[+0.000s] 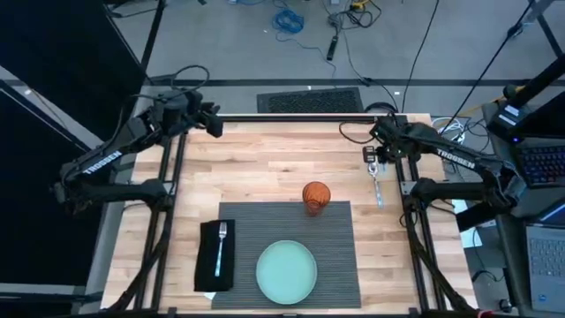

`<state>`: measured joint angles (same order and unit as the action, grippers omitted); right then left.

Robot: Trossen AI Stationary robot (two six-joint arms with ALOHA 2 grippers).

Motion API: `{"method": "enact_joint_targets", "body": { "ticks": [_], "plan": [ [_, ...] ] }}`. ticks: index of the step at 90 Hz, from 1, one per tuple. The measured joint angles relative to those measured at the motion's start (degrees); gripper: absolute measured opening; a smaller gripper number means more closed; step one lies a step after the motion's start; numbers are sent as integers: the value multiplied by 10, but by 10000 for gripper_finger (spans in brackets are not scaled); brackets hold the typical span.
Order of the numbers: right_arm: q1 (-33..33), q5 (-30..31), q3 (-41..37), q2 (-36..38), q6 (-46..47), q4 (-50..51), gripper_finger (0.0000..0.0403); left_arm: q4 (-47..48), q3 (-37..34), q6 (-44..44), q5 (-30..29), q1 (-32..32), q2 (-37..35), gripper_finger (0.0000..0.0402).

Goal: Set table place
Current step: Put the blue knife on the gray mat to the right of the green plate

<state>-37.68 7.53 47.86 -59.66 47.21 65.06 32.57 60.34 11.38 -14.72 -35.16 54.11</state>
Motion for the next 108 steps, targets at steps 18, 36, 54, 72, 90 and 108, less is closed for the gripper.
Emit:
{"method": "enact_joint_targets", "body": {
  "ticks": [18, 36, 54, 72, 90, 108],
  "plan": [
    [147, -1, 32, 0, 143, 54, 17, -1, 0, -2, 0, 0, 0, 93],
    [375, -3, 32, -20, 398, 22, 17, -5, 0, -41, 0, 0, -1, 93],
    [585, -4, 32, -97, 674, -67, 17, -33, 0, -64, -7, -1, -1, 93],
    [685, -55, 72, -233, 796, -202, 17, -101, 0, -111, -16, -19, -12, 93],
    [694, -95, 241, -368, 791, -96, 17, -112, 0, -132, -3, -32, -12, 93],
    [719, -93, 334, -434, 791, -39, 17, -112, 0, -105, 0, -34, -12, 93]
  ]
}}
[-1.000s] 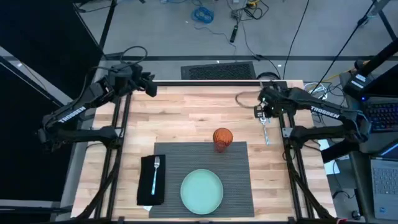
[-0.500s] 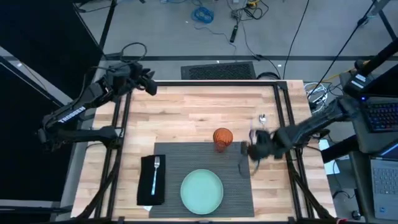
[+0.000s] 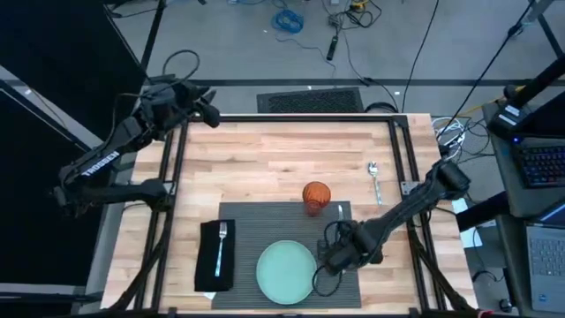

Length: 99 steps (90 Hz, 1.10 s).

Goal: Set table place
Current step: Put the blue knife on the gray mat to the right of the green plate

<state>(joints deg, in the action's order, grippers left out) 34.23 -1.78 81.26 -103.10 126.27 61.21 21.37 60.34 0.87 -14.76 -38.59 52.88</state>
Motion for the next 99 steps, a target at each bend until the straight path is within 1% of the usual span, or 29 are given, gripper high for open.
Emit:
{"method": "enact_joint_targets", "body": {
  "ticks": [12, 28, 38, 46, 67, 84, 90, 99],
  "plan": [
    [24, -1, 2, -27, 4, -41, 17, 2, 0, 13, 0, 0, 0, 93],
    [38, -1, 2, -68, 6, -44, 17, 2, 0, 62, 1, 0, 0, 93],
    [38, 0, 1, -93, 5, -72, 17, 4, 0, 90, 21, 1, 0, 93],
    [38, 4, 1, -104, 5, -99, 17, 4, 0, 100, 28, 1, -2, 93],
    [38, 8, 1, -119, 6, -133, 17, 8, 0, 122, 57, 1, -2, 93],
    [38, 5, 1, -134, 6, -162, 17, 8, 0, 122, 58, 1, -2, 93],
    [38, 2, 1, -138, 6, -163, 30, 8, 0, 121, 58, 1, -2, 93],
    [38, -1, 1, -138, 6, -163, 70, 8, 0, 121, 58, 1, -2, 93]
  ]
}}
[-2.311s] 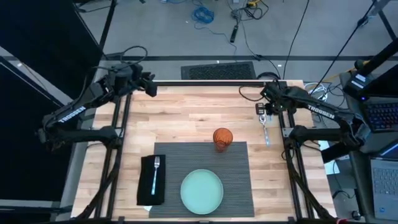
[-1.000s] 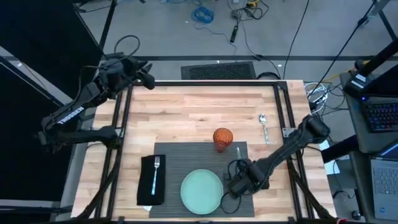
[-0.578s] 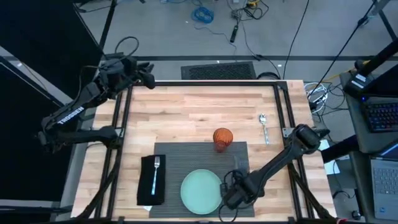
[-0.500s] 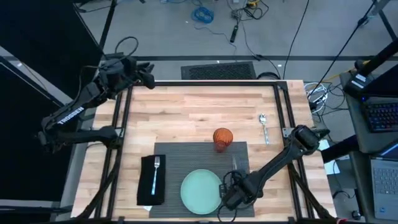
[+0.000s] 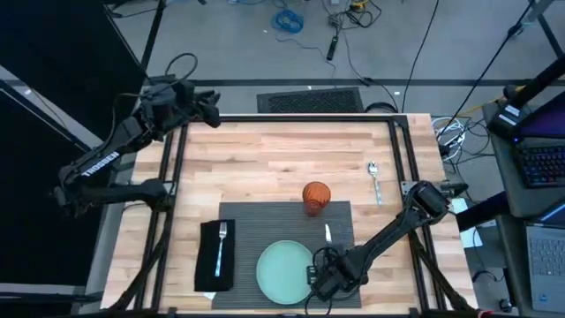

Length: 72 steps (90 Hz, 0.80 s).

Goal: Set table place
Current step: Put the blue knife on the gray mat to the right of the green plate, then put the blue spoon on the gray mat to the right of the blue knife

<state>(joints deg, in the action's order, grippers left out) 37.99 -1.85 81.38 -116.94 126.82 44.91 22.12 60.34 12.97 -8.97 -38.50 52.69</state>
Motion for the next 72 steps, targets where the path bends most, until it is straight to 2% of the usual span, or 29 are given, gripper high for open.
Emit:
{"method": "enact_joint_targets", "body": {
  "ticks": [14, 32, 58, 72],
  "plan": [
    [0, 0, 0, 0, 0, -2, 131, -1, 0, -3, 0, 0, 0, 93],
    [-3, 0, 0, 2, 0, -7, 181, -2, 0, -3, 0, 0, 0, 93],
    [-21, 16, 0, 37, -45, 25, 208, -2, 0, -5, 0, 0, 0, 93],
    [-30, 31, 0, 62, -71, 94, 212, -2, 0, -14, 0, 0, 0, 93]
  ]
}}
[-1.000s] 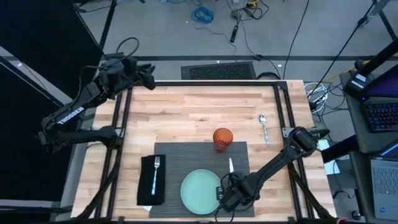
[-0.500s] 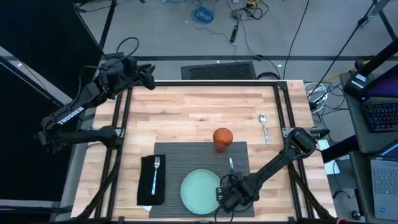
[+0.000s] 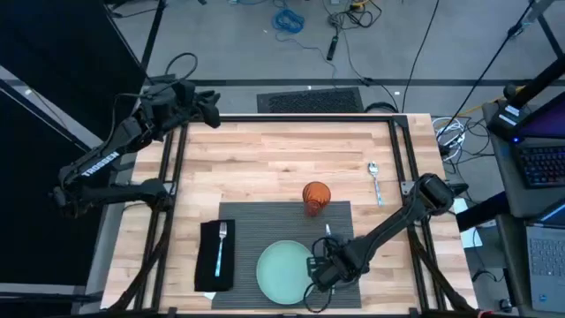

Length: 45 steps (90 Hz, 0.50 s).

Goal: Set table place
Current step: Put the blue spoon on the gray mat to the right of the blue knife

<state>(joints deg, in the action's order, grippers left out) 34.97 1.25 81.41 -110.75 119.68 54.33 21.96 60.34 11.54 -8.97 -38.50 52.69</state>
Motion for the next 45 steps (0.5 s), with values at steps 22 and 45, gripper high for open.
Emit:
{"method": "enact_joint_targets", "body": {
  "ticks": [22, 45],
  "plan": [
    [-5, 19, 0, 55, -1, 200, 212, 1, 0, 0, 0, 0, 0, 93],
    [-58, 51, -147, 175, -41, 222, 212, 0, 0, -1, 6, 0, 0, 93]
  ]
}}
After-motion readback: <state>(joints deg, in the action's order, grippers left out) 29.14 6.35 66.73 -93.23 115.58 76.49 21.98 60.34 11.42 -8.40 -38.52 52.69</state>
